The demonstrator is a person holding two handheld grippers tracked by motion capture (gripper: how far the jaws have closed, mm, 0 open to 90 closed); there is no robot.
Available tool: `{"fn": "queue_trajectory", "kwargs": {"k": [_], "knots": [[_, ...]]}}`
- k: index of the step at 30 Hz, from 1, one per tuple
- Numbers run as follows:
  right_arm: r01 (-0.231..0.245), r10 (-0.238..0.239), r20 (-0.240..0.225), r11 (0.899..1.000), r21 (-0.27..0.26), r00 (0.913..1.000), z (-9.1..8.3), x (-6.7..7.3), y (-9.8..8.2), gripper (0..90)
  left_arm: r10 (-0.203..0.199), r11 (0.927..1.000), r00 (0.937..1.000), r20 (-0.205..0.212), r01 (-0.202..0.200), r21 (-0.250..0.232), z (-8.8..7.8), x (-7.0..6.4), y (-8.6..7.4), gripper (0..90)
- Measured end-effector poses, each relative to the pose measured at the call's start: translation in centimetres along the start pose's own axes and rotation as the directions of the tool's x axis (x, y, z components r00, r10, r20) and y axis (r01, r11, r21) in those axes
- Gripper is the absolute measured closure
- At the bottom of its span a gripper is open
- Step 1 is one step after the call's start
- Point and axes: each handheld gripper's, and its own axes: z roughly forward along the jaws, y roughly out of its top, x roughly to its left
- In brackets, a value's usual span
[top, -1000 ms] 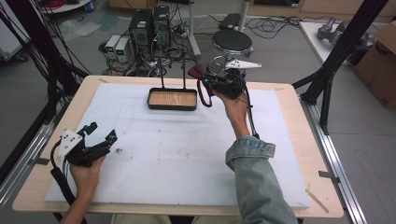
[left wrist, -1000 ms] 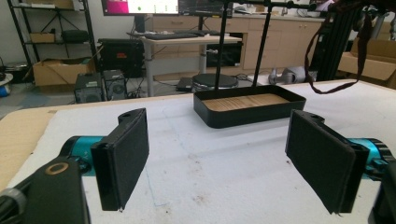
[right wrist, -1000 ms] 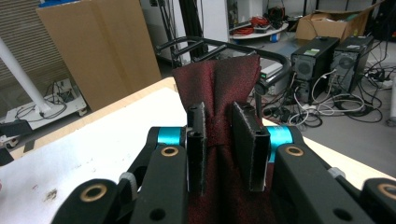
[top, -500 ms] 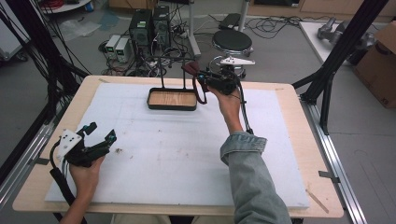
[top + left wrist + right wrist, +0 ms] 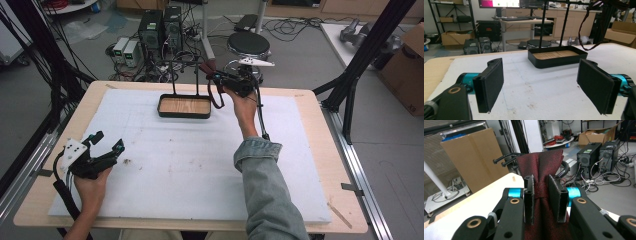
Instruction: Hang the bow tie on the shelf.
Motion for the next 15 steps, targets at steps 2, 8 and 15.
{"fn": "queue_trajectory", "kwargs": {"k": [2,8,15], "knots": [[-0.004,0.004,-0.003,1.0,-0.005,1.0,0.05,-0.08,-0.03,75.6,-0.001,1.0,1.0,0.0,0.001,0.0,0.04,-0.01,-0.01,21.7],[0.002,-0.003,-0.019,1.0,-0.026,0.9998,0.49,-0.03,-0.19,75.5,-0.002,1.0,1.0,0.002,0.002,-0.002,0.12,-0.07,-0.02,21.8],[0.0,0.0,0.0,0.999,-0.052,1.0,0.98,-0.22,-0.31,75.5,-0.002,1.0,1.0,0.002,0.002,-0.001,0.1,-0.07,-0.02,21.8]]}}
